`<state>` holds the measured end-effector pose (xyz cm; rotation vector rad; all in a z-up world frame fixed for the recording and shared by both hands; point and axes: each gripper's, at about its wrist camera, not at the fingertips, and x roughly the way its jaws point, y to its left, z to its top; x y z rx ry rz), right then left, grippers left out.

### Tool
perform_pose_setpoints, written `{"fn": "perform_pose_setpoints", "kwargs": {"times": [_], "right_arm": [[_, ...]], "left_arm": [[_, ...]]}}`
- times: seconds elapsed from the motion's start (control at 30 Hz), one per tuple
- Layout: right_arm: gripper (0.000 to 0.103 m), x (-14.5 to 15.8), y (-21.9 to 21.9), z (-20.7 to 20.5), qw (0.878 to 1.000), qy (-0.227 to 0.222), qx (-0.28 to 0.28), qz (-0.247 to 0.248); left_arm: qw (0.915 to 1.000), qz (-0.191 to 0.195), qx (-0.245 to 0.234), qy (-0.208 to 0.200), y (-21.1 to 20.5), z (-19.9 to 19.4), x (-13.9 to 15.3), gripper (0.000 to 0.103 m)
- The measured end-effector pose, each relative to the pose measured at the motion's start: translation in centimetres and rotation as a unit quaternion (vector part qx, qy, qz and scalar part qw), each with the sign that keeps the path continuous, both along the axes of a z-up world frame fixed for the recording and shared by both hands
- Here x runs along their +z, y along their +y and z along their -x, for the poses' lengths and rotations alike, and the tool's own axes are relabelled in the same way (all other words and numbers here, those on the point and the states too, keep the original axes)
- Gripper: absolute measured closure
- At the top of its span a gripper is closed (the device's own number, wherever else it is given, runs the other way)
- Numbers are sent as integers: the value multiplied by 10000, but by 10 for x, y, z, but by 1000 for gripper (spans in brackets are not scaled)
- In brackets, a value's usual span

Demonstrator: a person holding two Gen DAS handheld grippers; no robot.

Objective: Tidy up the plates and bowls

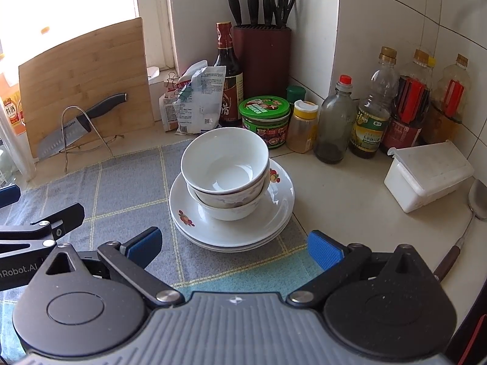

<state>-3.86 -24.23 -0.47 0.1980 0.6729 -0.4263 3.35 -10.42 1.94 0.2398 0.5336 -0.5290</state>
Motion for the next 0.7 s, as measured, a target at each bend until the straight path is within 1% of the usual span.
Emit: {"fn": "perform_pose_setpoints", "kwargs": {"times": [0.7], "right_arm": [[0, 0, -1, 0, 10000, -5, -45, 5]], "left_arm": [[10000, 13, -27, -20, -2, -2, 1, 1]]}}
